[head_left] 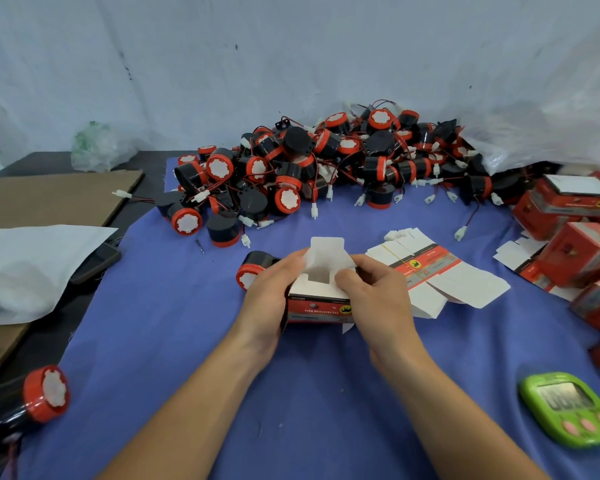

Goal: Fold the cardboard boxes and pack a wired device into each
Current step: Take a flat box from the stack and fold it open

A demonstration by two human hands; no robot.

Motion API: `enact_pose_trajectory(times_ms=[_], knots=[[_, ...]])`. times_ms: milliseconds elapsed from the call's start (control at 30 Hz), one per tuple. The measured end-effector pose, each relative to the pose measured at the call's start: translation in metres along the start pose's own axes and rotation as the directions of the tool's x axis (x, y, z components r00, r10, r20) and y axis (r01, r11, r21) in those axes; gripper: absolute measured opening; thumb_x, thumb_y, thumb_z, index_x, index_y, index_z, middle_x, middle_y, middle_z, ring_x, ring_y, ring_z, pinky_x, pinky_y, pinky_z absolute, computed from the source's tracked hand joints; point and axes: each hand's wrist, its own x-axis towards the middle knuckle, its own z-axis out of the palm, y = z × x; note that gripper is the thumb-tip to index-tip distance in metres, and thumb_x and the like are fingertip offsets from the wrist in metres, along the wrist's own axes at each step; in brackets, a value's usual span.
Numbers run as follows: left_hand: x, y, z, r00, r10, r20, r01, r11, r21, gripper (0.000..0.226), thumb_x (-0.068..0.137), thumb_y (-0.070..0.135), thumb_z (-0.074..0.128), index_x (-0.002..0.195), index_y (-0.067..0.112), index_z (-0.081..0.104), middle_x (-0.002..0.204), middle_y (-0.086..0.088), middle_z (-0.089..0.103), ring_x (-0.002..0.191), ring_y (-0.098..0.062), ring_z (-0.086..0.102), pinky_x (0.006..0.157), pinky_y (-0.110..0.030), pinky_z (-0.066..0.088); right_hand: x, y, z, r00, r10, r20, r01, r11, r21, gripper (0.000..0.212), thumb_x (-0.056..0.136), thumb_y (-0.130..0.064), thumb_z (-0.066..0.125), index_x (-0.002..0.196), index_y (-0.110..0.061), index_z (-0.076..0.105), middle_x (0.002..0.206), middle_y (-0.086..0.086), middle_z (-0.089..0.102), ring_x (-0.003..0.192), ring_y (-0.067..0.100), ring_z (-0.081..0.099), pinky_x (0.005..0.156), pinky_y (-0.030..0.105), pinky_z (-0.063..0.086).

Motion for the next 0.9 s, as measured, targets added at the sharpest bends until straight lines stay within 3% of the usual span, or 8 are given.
enact_pose_trajectory(times_ms=[133,300,467,567,633,700,767,900], knots=[[0.004,-0.001,0.0,0.999,0.047,-0.005,-0.047,0.998,0.035,0.045,0.101,0.002,0.05,0.096,0.032,0.083,0.102,-0.002,0.08,0.089,-0.017,0.076,0.068,-0.027,0.06,0.0,0.001,0.001,0.999,-0.047,0.01,0.047,0.997,-0.057,0.035,0.093,-0.011,0.053,0.092,-0.037,0.076,0.085,-0.005,0.076,0.082,0.016,0.073,0.074,0.046,0.061],[0.005,-0.006,0.005,0.961,0.233,-0.151,-0.211,0.966,0.146,0.051,0.086,-0.02,0.056,0.073,0.02,0.084,0.096,0.002,0.08,0.092,-0.017,0.076,0.074,-0.032,0.062,0.002,-0.005,-0.005,0.991,0.004,0.131,-0.018,0.994,0.109,0.054,0.089,0.009,0.051,0.084,-0.034,0.083,0.089,-0.006,0.079,0.082,0.008,0.071,0.065,0.023,0.057],[0.006,-0.006,0.0,0.98,0.129,-0.155,-0.111,0.987,0.118,0.041,0.084,-0.018,0.054,0.073,0.009,0.083,0.095,0.0,0.081,0.083,-0.02,0.077,0.058,-0.032,0.06,0.01,-0.008,-0.022,0.911,0.068,0.408,-0.121,0.987,0.105,0.026,0.096,-0.022,0.058,0.103,-0.026,0.083,0.109,0.001,0.079,0.106,0.017,0.074,0.089,0.032,0.059],[0.003,-0.005,-0.004,0.991,0.067,-0.112,-0.057,0.994,0.089,0.037,0.071,0.005,0.049,0.083,0.01,0.084,0.102,-0.005,0.08,0.09,-0.024,0.076,0.059,-0.036,0.06,0.01,-0.005,-0.021,0.929,0.078,0.362,-0.124,0.986,0.107,0.024,0.089,-0.034,0.066,0.103,-0.023,0.082,0.107,0.004,0.079,0.103,0.021,0.075,0.087,0.034,0.06],[0.0,-0.004,-0.004,0.995,0.02,-0.097,-0.011,0.996,0.092,0.039,0.068,0.017,0.051,0.087,0.013,0.084,0.1,-0.005,0.08,0.085,-0.021,0.076,0.057,-0.035,0.058,0.011,-0.004,-0.021,0.938,0.099,0.332,-0.135,0.987,0.087,0.02,0.09,-0.016,0.066,0.099,-0.022,0.083,0.103,0.006,0.08,0.095,0.021,0.075,0.079,0.036,0.06],[-0.002,-0.004,-0.003,0.997,0.024,-0.077,-0.012,0.988,0.154,0.023,0.082,0.012,0.063,0.089,0.016,0.084,0.095,-0.003,0.08,0.082,-0.021,0.077,0.058,-0.032,0.058,0.011,-0.005,-0.023,0.937,0.13,0.323,-0.156,0.986,0.055,0.034,0.089,0.001,0.063,0.096,-0.025,0.083,0.101,0.007,0.08,0.092,0.022,0.075,0.079,0.042,0.06],[-0.002,-0.004,-0.001,0.997,0.026,-0.072,-0.01,0.978,0.209,0.031,0.087,-0.003,0.064,0.09,0.02,0.084,0.092,-0.001,0.08,0.081,-0.02,0.078,0.059,-0.032,0.06,0.011,-0.006,-0.023,0.944,0.15,0.293,-0.165,0.986,0.025,0.039,0.087,0.005,0.063,0.094,-0.027,0.083,0.1,0.006,0.079,0.094,0.025,0.076,0.081,0.047,0.061],[0.0,-0.005,0.002,0.992,-0.002,-0.128,0.03,0.977,0.212,0.045,0.08,-0.014,0.066,0.082,0.027,0.085,0.087,0.003,0.08,0.075,-0.017,0.078,0.057,-0.033,0.061,0.009,-0.003,-0.018,0.971,0.101,0.217,-0.086,0.993,-0.08,0.04,0.082,0.006,0.065,0.093,-0.029,0.082,0.091,-0.005,0.079,0.089,0.016,0.075,0.073,0.033,0.064]])
